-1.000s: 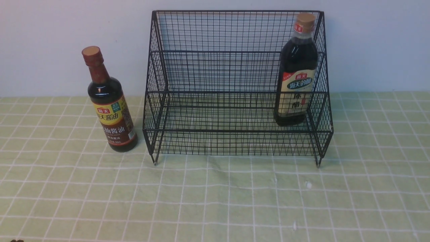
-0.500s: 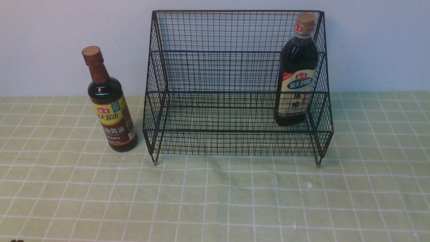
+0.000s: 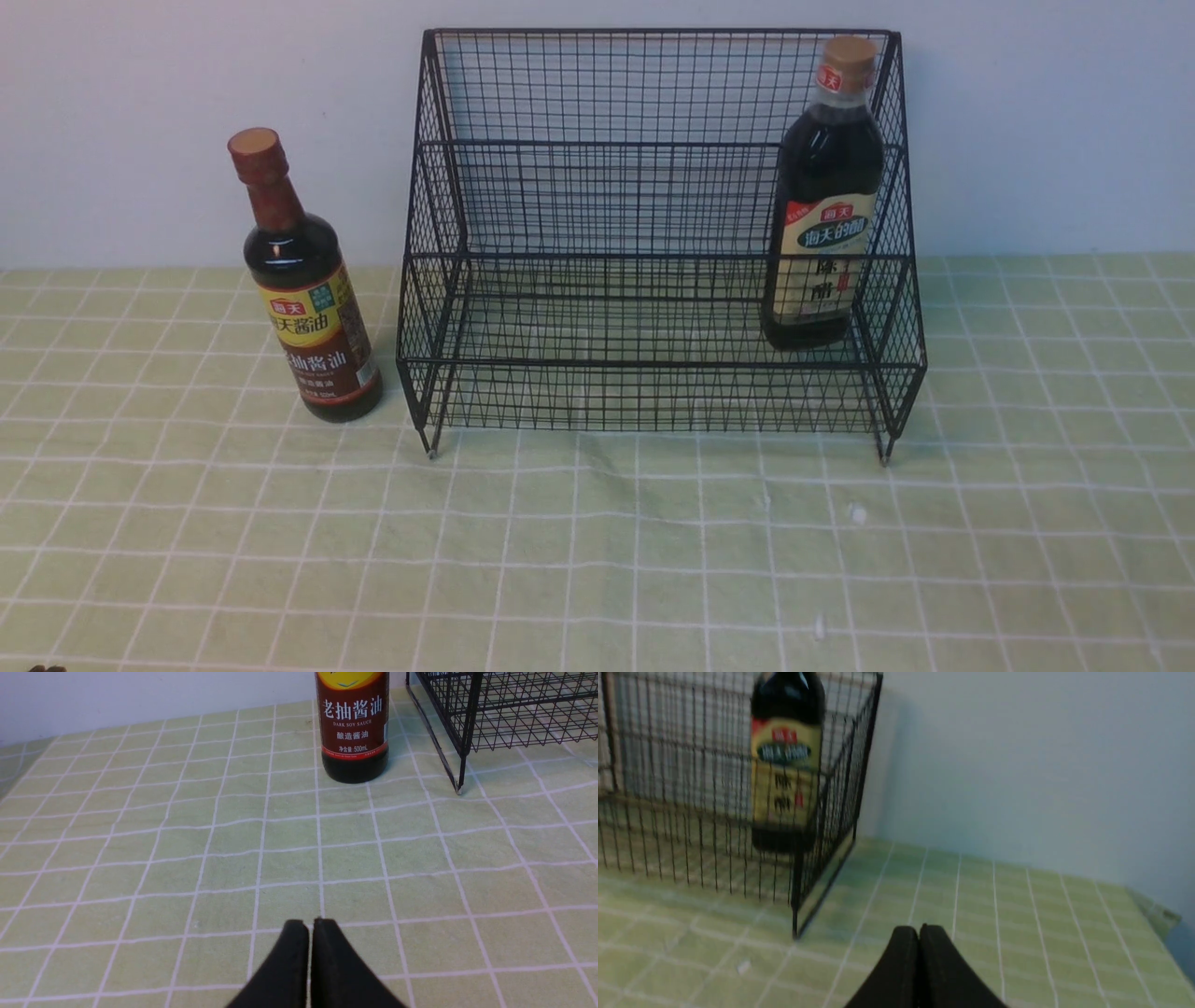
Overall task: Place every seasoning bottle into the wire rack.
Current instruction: Use the left arm to grab the condiment bottle closest to it
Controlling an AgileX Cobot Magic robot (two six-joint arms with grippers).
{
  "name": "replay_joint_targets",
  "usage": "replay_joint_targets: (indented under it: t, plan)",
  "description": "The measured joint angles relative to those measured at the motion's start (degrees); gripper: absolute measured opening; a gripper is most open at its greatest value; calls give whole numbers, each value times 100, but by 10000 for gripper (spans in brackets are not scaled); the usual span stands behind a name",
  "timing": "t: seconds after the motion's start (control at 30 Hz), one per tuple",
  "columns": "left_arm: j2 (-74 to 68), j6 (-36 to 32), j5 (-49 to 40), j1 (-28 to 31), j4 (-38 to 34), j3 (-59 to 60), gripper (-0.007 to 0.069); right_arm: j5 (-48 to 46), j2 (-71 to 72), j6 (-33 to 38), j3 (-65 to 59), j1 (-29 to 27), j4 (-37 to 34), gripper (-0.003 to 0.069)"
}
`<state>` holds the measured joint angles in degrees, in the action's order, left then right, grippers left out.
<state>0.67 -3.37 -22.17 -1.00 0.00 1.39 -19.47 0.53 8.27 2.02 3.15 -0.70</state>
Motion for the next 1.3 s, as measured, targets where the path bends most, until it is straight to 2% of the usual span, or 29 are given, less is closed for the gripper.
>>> replay_joint_targets:
  t: [0.1, 1.2, 1.3]
  plan:
    - [0, 0, 0, 0, 0, 0, -6, -148, 11, -18, -331, -131, 0, -13]
    - [0, 0, 0, 0, 0, 0, -6, -279, 13, -18, -320, -151, -25, -13]
    - [0, -66, 23, 0, 181, 7, -6, -279, 13, -18, -320, -152, -25, -13]
